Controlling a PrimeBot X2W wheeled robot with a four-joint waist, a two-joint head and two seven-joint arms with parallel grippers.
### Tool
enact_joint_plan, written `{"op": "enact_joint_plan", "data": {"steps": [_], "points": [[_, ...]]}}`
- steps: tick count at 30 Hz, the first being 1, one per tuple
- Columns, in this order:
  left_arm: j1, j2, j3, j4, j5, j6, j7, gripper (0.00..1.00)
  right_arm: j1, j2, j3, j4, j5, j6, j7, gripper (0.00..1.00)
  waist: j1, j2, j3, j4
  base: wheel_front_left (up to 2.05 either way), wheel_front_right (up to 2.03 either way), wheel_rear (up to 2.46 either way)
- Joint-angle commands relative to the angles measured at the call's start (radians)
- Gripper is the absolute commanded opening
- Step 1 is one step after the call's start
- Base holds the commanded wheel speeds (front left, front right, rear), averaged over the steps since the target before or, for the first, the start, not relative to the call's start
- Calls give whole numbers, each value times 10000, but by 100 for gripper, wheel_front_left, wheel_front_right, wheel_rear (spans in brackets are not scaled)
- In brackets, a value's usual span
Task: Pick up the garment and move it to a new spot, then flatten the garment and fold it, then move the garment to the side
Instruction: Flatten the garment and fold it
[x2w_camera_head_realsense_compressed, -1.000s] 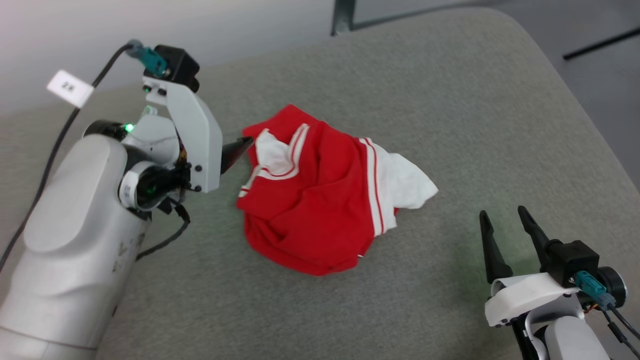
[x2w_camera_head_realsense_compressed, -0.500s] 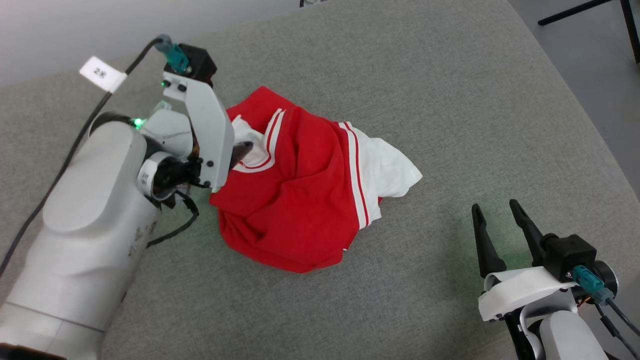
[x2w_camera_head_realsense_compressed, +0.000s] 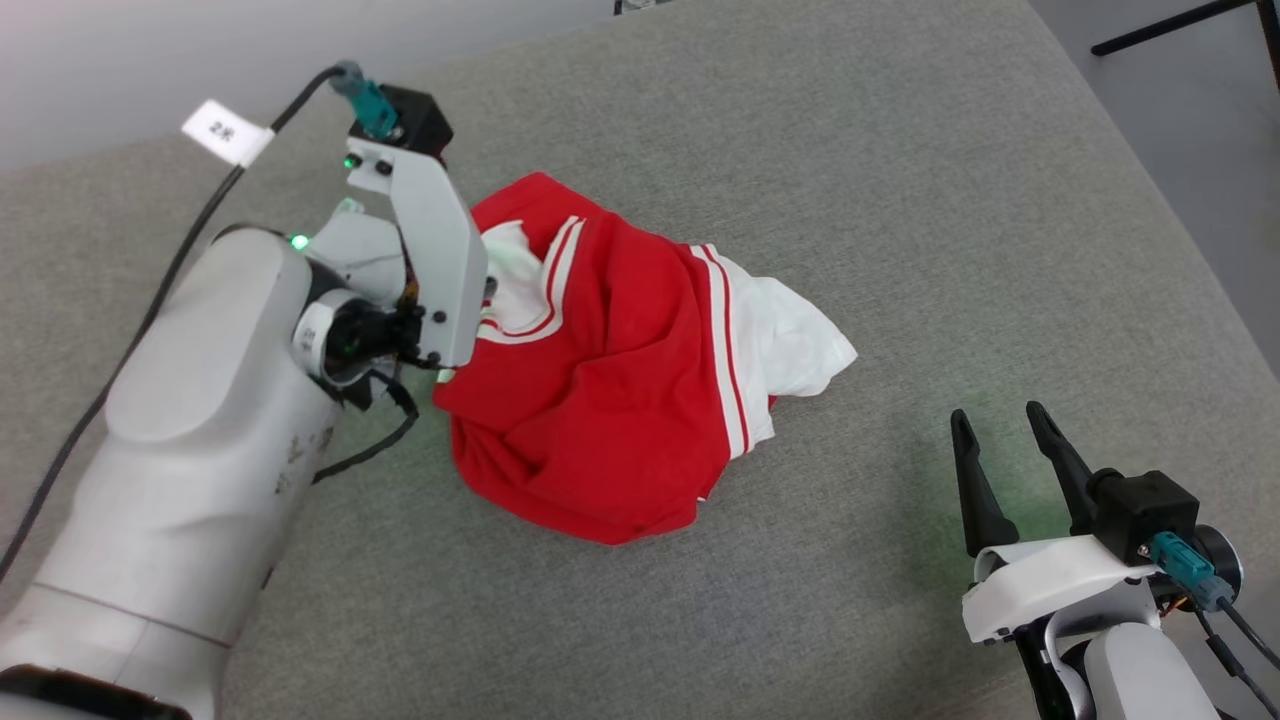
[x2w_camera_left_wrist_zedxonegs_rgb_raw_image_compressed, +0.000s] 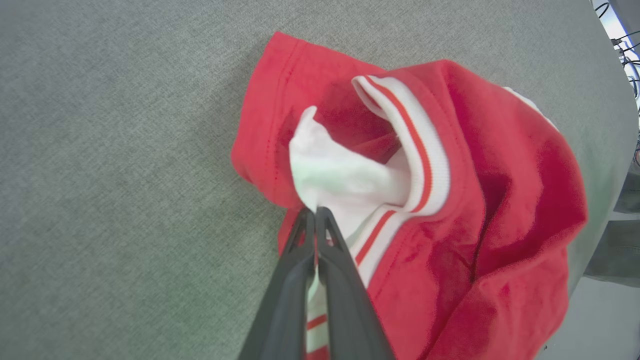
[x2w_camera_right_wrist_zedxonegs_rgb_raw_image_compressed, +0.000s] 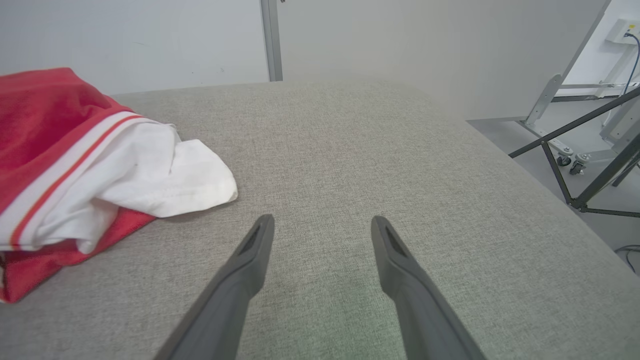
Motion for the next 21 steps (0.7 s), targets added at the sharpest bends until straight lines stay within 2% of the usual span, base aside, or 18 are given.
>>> {"op": "enact_joint_plan", "data": {"steps": [1,11,17,21], "points": [[-148,-6,27,-40,-87,-57,-52,0,-6,31,-62,20,-16,-10,-21,100,0,0,-28,52,0,0,0],[-293,89,164,-287,-149,242,-15,0,42,29,-212,197,-123,-10,-17,100,0,0,-278,377,0,0,0],[138,553,273,-827,-161,570,140,0,179,26,-304,244,-210,-10,-17,100,0,0,-464,782,0,0,0],[616,1071,385,-1308,-138,924,313,0,224,27,-411,278,-349,-11,-17,100,0,0,-561,1135,0,0,0]]}}
